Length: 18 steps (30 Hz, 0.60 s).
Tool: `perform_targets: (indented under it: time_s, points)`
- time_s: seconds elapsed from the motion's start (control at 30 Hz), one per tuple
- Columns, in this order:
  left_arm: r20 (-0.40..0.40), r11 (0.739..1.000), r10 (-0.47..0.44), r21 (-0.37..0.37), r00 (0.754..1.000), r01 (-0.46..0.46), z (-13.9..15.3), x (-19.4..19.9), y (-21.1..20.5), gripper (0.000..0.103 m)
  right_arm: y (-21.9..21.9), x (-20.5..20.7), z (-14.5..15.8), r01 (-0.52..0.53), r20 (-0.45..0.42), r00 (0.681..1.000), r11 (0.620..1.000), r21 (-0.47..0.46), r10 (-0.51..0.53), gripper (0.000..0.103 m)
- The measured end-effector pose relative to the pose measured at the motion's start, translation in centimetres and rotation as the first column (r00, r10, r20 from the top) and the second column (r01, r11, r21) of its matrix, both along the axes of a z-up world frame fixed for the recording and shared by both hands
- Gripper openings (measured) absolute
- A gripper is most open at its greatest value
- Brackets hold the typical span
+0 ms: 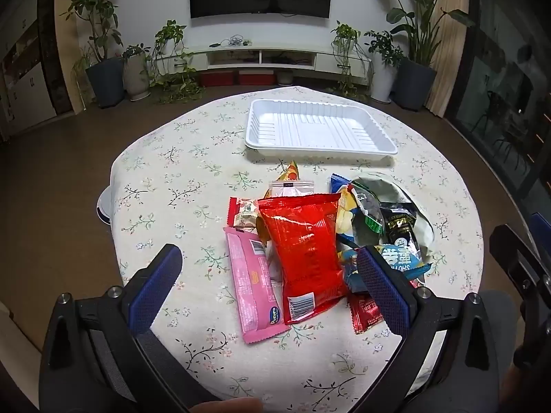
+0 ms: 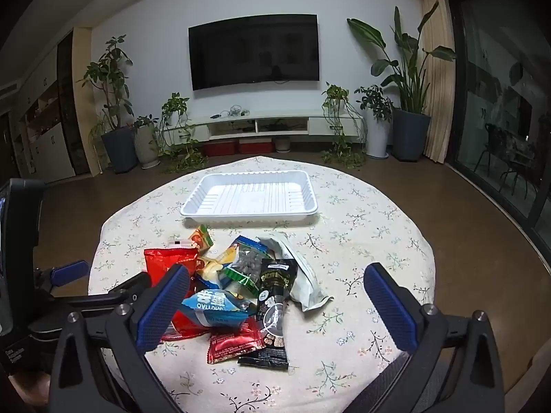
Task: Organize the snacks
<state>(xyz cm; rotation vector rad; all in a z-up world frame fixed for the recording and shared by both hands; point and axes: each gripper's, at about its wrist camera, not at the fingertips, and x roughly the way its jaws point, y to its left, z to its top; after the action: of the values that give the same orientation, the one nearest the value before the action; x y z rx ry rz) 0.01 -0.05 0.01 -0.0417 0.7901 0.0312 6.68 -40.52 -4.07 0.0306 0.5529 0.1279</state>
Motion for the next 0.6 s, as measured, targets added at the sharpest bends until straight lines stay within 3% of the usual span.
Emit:
perform_targets:
  time_s: [0.6]
  points:
    - [-0.010, 1.000, 0.008, -0.008, 1.000, -0.009, -0.9, 0.1, 0.2, 0.103, -0.1, 1.0, -2.0, 0.022, -0.090, 0.996, 1.000, -0.013, -0.024, 0.103]
